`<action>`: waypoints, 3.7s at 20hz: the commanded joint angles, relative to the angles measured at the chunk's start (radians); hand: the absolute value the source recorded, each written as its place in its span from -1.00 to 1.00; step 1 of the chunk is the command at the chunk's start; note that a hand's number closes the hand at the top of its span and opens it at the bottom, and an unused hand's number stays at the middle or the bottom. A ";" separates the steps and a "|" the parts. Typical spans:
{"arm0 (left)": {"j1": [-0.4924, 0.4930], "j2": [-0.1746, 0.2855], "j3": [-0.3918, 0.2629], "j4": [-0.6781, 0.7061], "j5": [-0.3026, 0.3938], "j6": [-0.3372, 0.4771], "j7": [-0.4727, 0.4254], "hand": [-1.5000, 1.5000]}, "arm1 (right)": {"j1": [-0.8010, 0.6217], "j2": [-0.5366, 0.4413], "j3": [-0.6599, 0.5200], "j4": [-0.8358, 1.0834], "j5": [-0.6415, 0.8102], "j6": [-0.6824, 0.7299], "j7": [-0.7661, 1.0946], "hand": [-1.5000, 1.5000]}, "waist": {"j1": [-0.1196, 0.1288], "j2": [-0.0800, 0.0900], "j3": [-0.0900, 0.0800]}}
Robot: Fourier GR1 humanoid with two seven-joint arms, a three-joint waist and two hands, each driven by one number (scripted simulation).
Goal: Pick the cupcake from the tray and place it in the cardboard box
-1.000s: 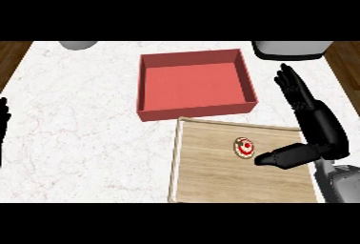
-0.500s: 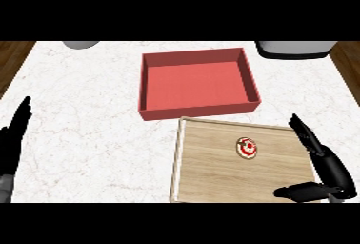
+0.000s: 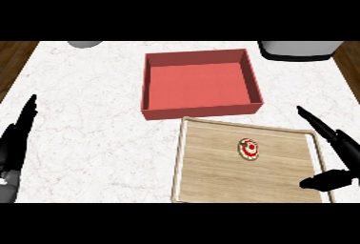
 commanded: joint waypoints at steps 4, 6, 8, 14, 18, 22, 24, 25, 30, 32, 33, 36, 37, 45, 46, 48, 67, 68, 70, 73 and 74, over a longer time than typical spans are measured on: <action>-0.015 -0.021 0.014 0.032 -0.008 -0.014 -0.023 0.00 | -0.115 -0.085 0.101 -0.132 0.127 0.147 0.307 -1.00 | 0.000 0.000 -0.001; -0.017 -0.016 0.003 -0.013 -0.018 -0.009 0.021 0.00 | -0.141 -0.086 0.162 -0.117 0.179 0.199 0.361 -1.00 | 0.010 0.000 0.000; -0.060 -0.018 0.031 0.078 -0.018 -0.032 -0.027 0.00 | -0.185 -0.045 0.188 -0.090 0.209 0.230 0.398 -1.00 | 0.003 0.003 0.000; -0.031 -0.044 0.068 0.099 -0.039 -0.051 -0.085 0.00 | -0.240 0.052 0.190 -0.143 0.234 0.346 0.583 -1.00 | -0.001 0.000 0.000; -0.017 -0.063 0.069 0.020 -0.088 -0.046 0.011 0.00 | -0.236 0.110 0.187 -0.144 0.316 0.364 0.608 -1.00 | 0.000 -0.001 0.001; -0.028 -0.067 0.106 -0.011 -0.109 -0.101 0.039 0.00 | -0.240 0.152 0.147 -0.063 0.390 0.370 0.519 -1.00 | 0.000 -0.001 0.001; -0.060 -0.107 0.076 -0.032 -0.151 -0.053 0.081 0.00 | -0.298 0.166 0.133 0.001 0.399 0.380 0.499 -1.00 | 0.002 0.000 0.001; 0.063 -0.084 0.109 -0.110 -0.123 -0.088 0.033 0.00 | -0.233 0.166 0.131 -0.013 0.418 0.352 0.472 -1.00 | 0.004 -0.001 0.001; 0.029 -0.140 0.125 -0.047 -0.164 -0.088 0.023 0.00 | -0.227 0.224 0.096 -0.072 0.430 0.390 0.477 -1.00 | 0.000 -0.001 0.001; -0.001 -0.109 0.141 -0.043 -0.155 -0.119 0.052 0.00 | -0.170 0.228 0.123 -0.248 0.397 0.477 0.571 -1.00 | -0.006 -0.003 0.001; 0.001 -0.107 0.154 -0.064 -0.163 -0.132 0.068 0.00 | -0.182 0.194 0.080 -0.094 0.421 0.426 0.401 -1.00 | -0.001 -0.001 0.001; 0.017 -0.138 0.170 -0.027 -0.168 -0.140 0.010 0.00 | -0.224 0.271 0.097 -0.148 0.434 0.468 0.479 -1.00 | 0.000 -0.001 0.001; 0.038 -0.189 0.134 -0.039 -0.216 -0.073 -0.009 0.00 | -0.232 0.240 0.074 -0.148 0.417 0.500 0.454 -1.00 | 0.000 -0.001 0.001; -0.052 -0.156 0.201 0.020 -0.215 -0.151 0.018 0.00 | -0.137 0.326 0.148 -0.257 0.534 0.520 0.593 -1.00 | -0.003 0.000 0.001; -0.021 -0.159 0.192 -0.027 -0.206 -0.167 0.029 0.00 | -0.201 0.330 0.132 -0.141 0.555 0.499 0.578 -1.00 | 0.003 0.000 0.001; 0.008 -0.160 0.212 -0.056 -0.199 -0.170 0.023 0.00 | -0.117 0.359 0.177 -0.203 0.594 0.473 0.614 -1.00 | 0.001 -0.001 0.001; -0.007 -0.181 0.246 -0.047 -0.225 -0.191 0.034 0.00 | -0.150 0.488 0.083 -0.041 0.877 0.006 0.737 1.00 | -0.010 -0.003 0.001; 0.002 -0.207 0.226 -0.015 -0.262 -0.152 0.016 0.00 | -0.145 0.474 0.028 -0.077 0.872 0.013 0.810 1.00 | -0.034 -0.005 -0.001; 0.008 -0.178 0.257 -0.039 -0.236 -0.170 0.041 0.00 | -0.066 0.511 -0.028 -0.101 0.903 -0.059 0.956 1.00 | -0.060 -0.016 0.000; 0.049 -0.181 0.252 -0.045 -0.243 -0.169 0.011 0.00 | -0.001 0.553 -0.042 -0.184 1.011 -0.143 1.149 1.00 | -0.054 -0.020 -0.002; 0.028 -0.184 0.252 -0.044 -0.237 -0.174 0.030 0.00 | -0.006 0.548 -0.031 -0.239 1.059 -0.134 1.206 1.00 | -0.052 -0.018 -0.002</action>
